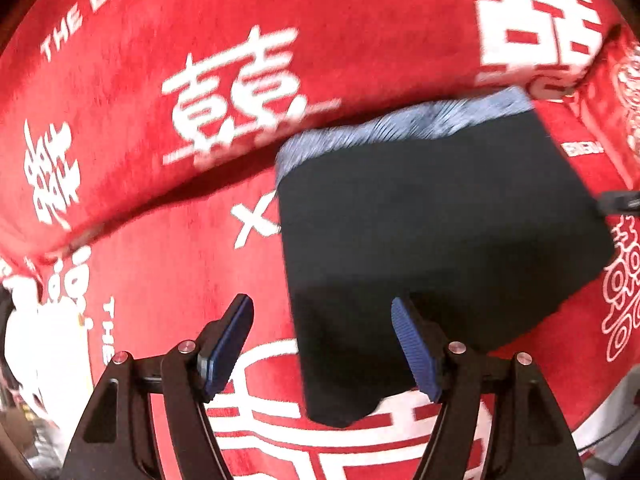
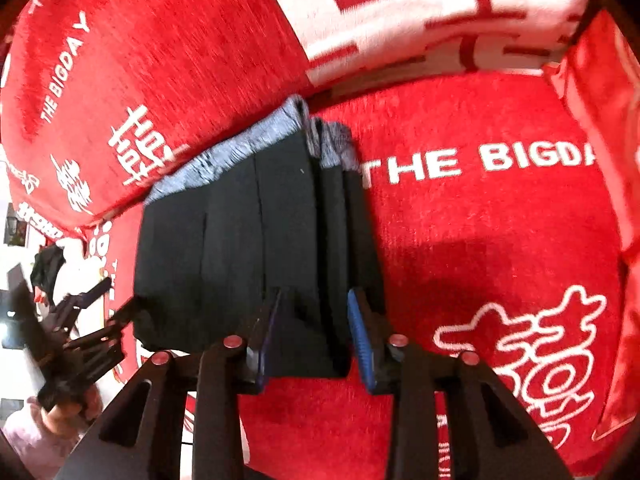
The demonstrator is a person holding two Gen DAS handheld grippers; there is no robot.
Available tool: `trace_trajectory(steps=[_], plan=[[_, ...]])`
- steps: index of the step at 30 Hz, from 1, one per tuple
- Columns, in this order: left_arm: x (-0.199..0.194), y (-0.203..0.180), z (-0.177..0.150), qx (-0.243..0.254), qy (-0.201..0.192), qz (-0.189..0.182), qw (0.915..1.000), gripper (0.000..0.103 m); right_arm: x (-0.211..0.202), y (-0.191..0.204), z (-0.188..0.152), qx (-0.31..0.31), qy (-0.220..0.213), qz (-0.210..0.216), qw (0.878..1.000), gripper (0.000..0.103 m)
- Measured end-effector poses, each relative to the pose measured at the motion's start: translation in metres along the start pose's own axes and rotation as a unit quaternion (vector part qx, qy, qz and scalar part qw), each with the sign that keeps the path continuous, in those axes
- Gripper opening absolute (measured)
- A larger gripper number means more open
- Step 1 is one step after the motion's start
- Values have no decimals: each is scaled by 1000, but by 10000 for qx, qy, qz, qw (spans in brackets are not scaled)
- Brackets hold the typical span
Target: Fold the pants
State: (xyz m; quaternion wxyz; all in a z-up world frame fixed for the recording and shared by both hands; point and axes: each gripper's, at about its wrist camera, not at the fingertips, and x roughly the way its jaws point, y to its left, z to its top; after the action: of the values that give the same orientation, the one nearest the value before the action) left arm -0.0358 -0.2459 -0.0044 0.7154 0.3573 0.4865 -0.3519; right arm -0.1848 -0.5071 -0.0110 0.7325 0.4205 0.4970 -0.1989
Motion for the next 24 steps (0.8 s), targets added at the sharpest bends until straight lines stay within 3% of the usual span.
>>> trace_trajectory(steps=[3, 4, 8, 10, 24], plan=[[11, 2, -8, -55, 64, -52, 10000, 74, -12, 13, -8, -65, -235, -25, 9997, 35], [13, 1, -11, -74, 49, 8, 10000, 79, -11, 18, -11, -104, -212, 5, 9997, 35], [21, 12, -9, -323, 161, -77, 9993, 85, 13, 36, -17, -525, 217, -344, 9978, 35], [21, 17, -8, -436, 258, -102, 9987, 96, 23, 35, -20, -659, 343, -582, 9955, 34], [28, 37, -5, -783, 590, -245, 9949, 96, 28, 39, -13, -730, 430, -770, 9934, 36]])
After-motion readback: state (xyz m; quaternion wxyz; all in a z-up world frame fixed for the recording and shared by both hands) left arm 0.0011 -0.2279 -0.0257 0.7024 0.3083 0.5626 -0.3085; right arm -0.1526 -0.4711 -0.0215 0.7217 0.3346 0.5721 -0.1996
